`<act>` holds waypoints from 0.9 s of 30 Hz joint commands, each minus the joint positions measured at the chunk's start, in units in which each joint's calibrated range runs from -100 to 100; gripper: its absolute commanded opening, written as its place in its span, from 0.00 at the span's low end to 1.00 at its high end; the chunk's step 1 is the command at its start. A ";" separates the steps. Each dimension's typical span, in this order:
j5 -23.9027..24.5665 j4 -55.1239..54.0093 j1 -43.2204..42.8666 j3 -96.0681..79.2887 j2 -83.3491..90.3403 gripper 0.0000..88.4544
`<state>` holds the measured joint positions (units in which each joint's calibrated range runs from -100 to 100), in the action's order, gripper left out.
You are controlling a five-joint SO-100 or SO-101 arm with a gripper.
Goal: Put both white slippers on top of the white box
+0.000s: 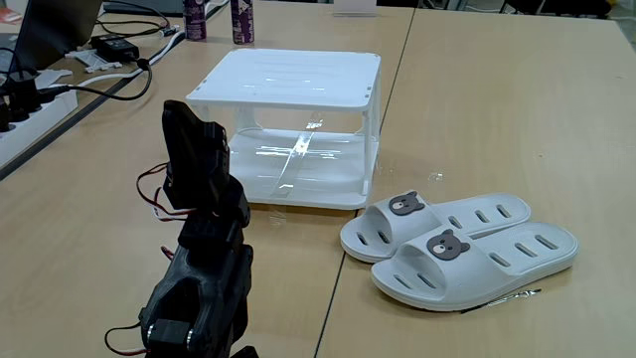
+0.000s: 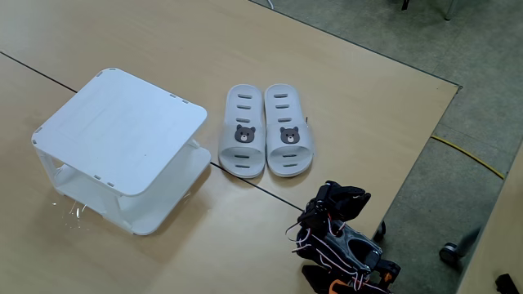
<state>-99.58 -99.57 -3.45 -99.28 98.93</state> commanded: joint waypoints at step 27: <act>-0.42 0.35 0.24 0.45 -70.53 0.01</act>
<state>-99.58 -98.97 -3.45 -98.47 42.27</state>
